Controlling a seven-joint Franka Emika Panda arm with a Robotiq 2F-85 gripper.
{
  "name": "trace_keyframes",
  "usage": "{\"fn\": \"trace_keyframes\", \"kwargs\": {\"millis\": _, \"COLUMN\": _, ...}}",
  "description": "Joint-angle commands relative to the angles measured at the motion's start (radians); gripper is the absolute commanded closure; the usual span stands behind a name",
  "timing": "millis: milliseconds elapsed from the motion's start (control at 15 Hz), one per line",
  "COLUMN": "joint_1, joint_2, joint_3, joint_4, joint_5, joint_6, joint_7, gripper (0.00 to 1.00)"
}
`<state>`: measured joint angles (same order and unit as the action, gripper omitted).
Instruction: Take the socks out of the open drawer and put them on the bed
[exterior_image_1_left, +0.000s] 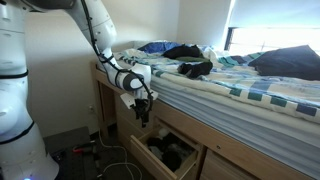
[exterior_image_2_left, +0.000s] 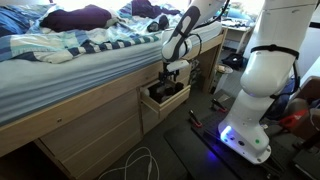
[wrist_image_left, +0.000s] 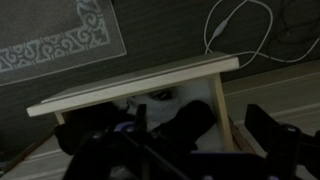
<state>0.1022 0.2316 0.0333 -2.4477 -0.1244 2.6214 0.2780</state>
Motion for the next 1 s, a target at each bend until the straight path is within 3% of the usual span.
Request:
{"fn": "trace_keyframes", "kwargs": {"millis": 0, "joint_1": 0.026, "joint_2": 0.075, "joint_3": -0.067, "joint_4": 0.032, "joint_5": -0.085, "joint_6": 0.096, "joint_7": 0.073, "gripper": 0.00}}
{"fn": "trace_keyframes", "kwargs": {"millis": 200, "joint_1": 0.026, "joint_2": 0.157, "joint_3": -0.091, "joint_4": 0.061, "joint_5": -0.066, "joint_6": 0.189, "joint_7": 0.050, "gripper": 0.00}}
{"fn": "trace_keyframes", "kwargs": {"millis": 467, "joint_1": -0.023, "joint_2": 0.273, "joint_3": -0.047, "joint_4": 0.118, "joint_5": 0.055, "joint_6": 0.331, "joint_7": -0.044, "gripper": 0.00}}
{"fn": "trace_keyframes", "kwargs": {"millis": 933, "joint_1": -0.077, "joint_2": 0.414, "joint_3": 0.012, "joint_4": 0.220, "joint_5": 0.147, "joint_6": 0.334, "joint_7": -0.143, "gripper": 0.00}}
